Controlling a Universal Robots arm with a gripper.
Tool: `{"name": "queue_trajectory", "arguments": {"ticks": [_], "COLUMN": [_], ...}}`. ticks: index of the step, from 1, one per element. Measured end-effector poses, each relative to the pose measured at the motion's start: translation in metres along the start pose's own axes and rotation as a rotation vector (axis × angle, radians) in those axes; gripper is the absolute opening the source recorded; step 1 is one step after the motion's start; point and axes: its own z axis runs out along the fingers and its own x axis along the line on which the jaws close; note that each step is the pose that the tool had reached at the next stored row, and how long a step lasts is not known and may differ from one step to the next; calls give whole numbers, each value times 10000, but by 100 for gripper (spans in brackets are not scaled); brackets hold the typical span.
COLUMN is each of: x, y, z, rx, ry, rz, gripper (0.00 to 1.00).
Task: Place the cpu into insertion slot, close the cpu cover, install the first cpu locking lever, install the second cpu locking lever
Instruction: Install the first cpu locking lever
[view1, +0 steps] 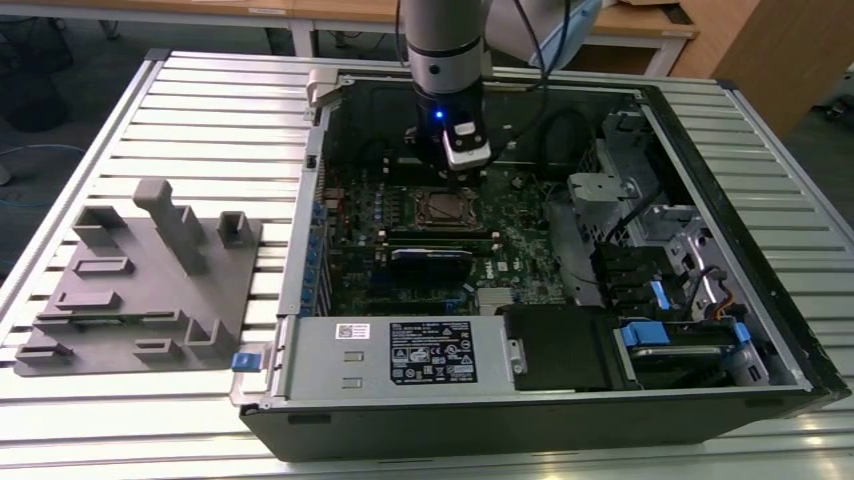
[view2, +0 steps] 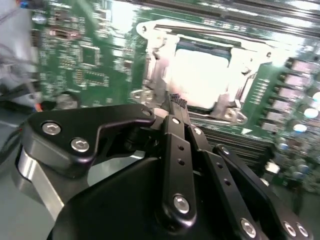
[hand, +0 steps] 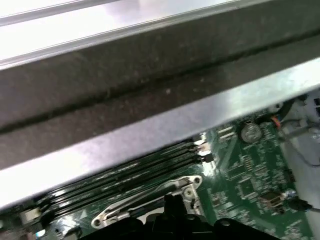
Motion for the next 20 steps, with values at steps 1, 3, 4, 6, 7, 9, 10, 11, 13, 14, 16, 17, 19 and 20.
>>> {"name": "queue_trajectory", "arguments": {"ticks": [1, 3, 4, 6, 7, 9, 10, 11, 13, 14, 16, 17, 19, 20], "x": [-3, -7, -6, -6, -6, -6, -7, -8, -9, -10, -14, -15, -17, -20], "y": [1, 2, 2, 1, 2, 2, 2, 0, -5, -8, -16, -20, -22, -21], "z": [2, 6, 5, 5, 5, 6, 7, 7, 6, 6, 6, 6, -6, -21], "rx": [66, 188, 196, 199, 199, 199, 195, 187, 172, 163, 150, 145, 139, 134], "ry": [168, 488, 503, 509, 512, 516, 517, 521, 532, 536, 544, 547, 553, 554], "rz": [4, 14, 15, 16, 15, 12, -9, -57, -184, -246, -339, -376, -443, -468], "gripper": [10, 10, 10, 10, 10, 10, 10, 10, 10, 10, 10, 10, 10, 10]}}
